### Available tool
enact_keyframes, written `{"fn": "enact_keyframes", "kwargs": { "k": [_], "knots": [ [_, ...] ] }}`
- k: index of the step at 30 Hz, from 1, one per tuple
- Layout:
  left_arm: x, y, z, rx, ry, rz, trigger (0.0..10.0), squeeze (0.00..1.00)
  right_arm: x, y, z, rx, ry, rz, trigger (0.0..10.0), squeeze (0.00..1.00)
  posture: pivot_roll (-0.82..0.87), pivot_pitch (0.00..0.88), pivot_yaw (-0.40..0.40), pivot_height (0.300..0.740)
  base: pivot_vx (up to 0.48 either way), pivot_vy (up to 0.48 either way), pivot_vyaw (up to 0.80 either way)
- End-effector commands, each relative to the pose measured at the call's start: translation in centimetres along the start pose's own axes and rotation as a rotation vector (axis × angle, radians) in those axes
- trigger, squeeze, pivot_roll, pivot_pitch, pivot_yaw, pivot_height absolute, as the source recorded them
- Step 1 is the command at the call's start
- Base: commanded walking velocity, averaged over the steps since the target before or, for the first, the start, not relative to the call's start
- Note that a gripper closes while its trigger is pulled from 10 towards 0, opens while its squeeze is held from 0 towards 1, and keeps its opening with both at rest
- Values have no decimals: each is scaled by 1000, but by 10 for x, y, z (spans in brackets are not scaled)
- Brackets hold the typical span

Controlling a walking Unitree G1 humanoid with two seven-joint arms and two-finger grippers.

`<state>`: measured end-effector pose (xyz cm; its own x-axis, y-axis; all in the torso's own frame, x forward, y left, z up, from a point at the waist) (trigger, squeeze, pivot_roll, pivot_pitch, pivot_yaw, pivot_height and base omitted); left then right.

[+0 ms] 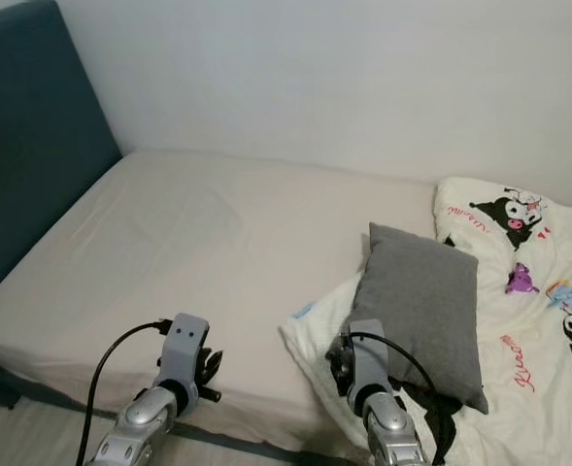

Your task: Clean up the room

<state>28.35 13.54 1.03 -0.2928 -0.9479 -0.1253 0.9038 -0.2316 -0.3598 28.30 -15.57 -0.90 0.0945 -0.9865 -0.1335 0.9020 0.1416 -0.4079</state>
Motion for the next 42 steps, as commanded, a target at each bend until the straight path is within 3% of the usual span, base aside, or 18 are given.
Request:
{"fn": "enact_keyframes", "kwargs": {
  "k": [1, 21, 30, 38, 42],
  "knots": [
    [2, -3, -8, -40, 20, -16, 10000, 0, 1, -2, -5, -15, 24, -6, 10000, 0, 31, 123, -32, 740, 0, 0, 0],
    [6, -4, -12, -74, 73, -76, 10000, 0, -1, -6, -13, -32, 53, -13, 10000, 0, 38, 129, -21, 740, 0, 0, 0],
    [3, 0, -12, -93, 89, -31, 10000, 0, 5, -5, -9, -27, 51, -22, 10000, 0, 28, 139, -28, 740, 0, 0, 0],
    [2, 2, -12, -109, 95, 3, 10000, 0, 7, -4, -5, -19, 44, -25, 10000, 0, 22, 142, -32, 740, 0, -456, 0],
    [1, 2, -13, -123, 87, 36, 10000, 0, 8, -4, -2, -14, 39, -25, 10000, 0, 19, 145, -34, 740, 0, 0, 0]
  ]
}}
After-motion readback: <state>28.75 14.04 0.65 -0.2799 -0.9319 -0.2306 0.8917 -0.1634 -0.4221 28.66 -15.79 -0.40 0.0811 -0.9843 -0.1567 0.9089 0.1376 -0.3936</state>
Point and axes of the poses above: a point about 5 cm out from each wrist's last joint towards the gripper, its own y axis pointing out of the wrist towards the gripper, its own z axis along the axis of the wrist's last joint, x = y × z, the point moved 1 cm from there along y, pointing out of the wrist towards the gripper, and after that the axes turned 7 degrees about y, right-handed, at the moved point
